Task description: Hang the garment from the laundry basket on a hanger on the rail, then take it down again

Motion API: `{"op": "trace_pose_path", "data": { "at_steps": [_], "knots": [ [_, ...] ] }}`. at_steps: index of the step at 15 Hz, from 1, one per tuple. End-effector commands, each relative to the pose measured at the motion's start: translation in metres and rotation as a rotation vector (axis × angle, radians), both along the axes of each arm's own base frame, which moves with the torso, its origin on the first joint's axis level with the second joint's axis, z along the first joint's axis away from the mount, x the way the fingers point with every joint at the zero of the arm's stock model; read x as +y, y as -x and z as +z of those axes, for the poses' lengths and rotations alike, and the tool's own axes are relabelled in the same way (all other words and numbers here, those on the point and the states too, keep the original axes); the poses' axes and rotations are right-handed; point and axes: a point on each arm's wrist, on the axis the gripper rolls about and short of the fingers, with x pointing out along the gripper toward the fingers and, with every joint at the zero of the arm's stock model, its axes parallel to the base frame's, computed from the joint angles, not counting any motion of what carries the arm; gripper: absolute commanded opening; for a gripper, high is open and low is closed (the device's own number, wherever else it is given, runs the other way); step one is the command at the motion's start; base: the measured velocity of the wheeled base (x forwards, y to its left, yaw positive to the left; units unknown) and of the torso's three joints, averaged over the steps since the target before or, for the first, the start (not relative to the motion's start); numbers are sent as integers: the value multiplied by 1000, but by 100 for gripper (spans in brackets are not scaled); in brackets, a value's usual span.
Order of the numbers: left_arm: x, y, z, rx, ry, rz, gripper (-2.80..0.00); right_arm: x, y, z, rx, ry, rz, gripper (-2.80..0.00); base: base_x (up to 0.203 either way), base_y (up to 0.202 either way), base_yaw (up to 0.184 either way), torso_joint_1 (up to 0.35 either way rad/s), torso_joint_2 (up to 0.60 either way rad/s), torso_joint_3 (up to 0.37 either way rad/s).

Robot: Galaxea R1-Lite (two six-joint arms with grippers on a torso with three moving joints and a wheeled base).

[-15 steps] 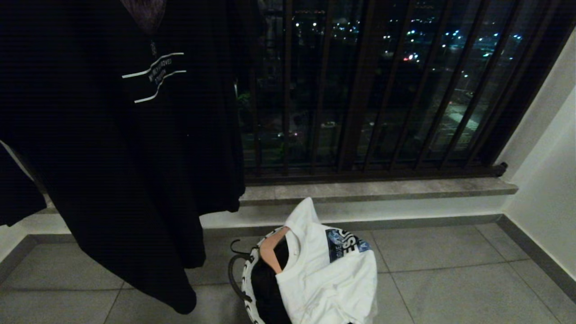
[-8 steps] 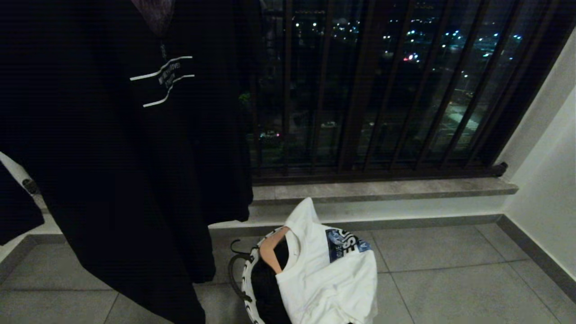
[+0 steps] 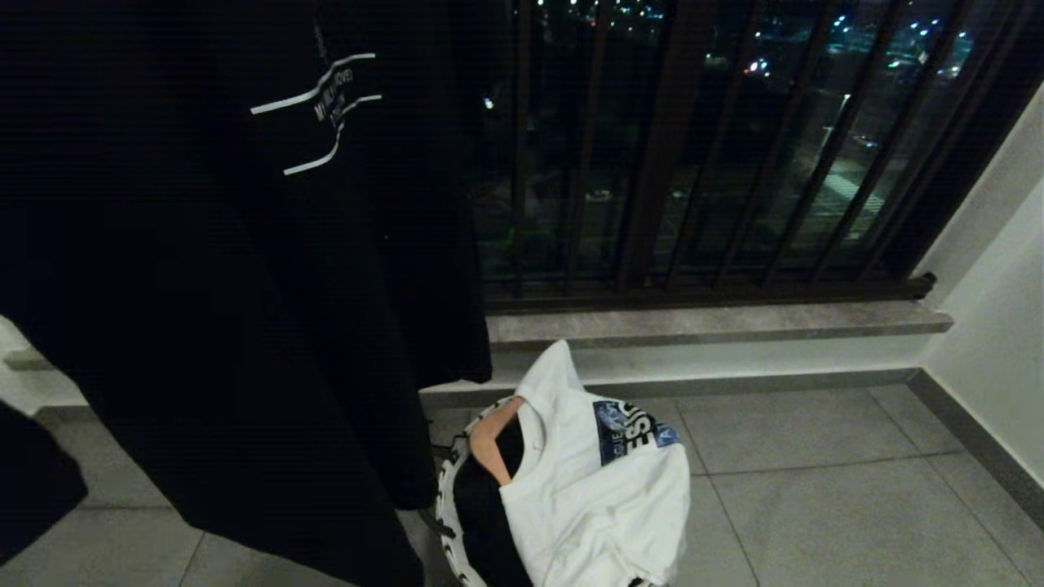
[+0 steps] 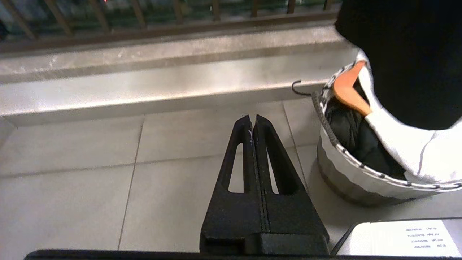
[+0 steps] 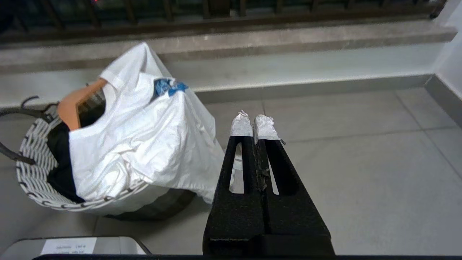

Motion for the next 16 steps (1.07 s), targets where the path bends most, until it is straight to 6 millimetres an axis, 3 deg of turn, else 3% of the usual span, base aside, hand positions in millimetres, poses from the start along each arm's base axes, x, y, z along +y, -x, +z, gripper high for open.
{"op": "trace_pose_path", "data": {
  "at_steps": [1,16],
  "knots": [
    [0,0,0,-1,0,-1,-280,0,0,0,1,0,0,-280,0,0,0,2,2,-197],
    [0,0,-1,1,0,-1,-280,0,0,0,1,0,0,-280,0,0,0,2,2,-199]
  ]
}}
